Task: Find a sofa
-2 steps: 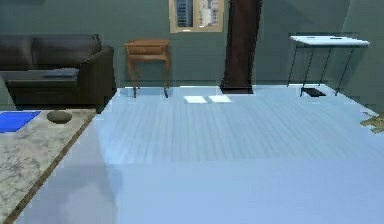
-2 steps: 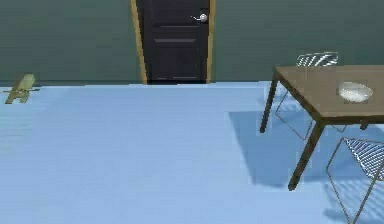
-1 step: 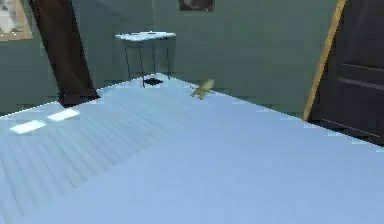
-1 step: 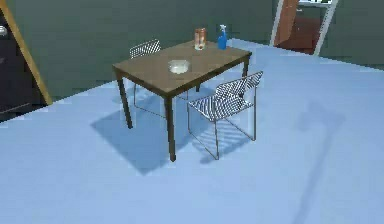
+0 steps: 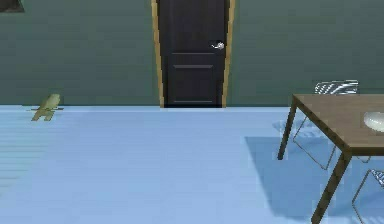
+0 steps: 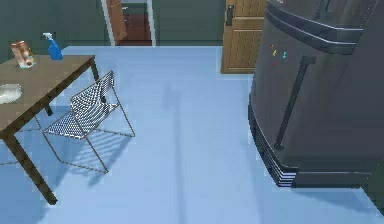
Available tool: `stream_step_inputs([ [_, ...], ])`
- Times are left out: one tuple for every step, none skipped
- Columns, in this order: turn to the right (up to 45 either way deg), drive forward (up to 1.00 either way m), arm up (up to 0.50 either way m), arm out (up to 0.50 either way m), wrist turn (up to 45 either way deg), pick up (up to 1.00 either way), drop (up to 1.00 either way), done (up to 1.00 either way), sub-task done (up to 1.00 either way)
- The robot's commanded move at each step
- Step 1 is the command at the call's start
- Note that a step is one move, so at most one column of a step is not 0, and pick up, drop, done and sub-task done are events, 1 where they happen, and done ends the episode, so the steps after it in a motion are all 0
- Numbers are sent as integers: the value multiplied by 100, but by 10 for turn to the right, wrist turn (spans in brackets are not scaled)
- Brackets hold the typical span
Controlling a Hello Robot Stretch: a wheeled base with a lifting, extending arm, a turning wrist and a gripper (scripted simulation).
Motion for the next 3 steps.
stream_step_inputs([
  [0, 5, 0, 0, 0, 0, 0, 0, 0],
  [-450, 0, 0, 0, 0, 0, 0, 0, 0],
  [-420, 0, 0, 0, 0, 0, 0, 0, 0],
])
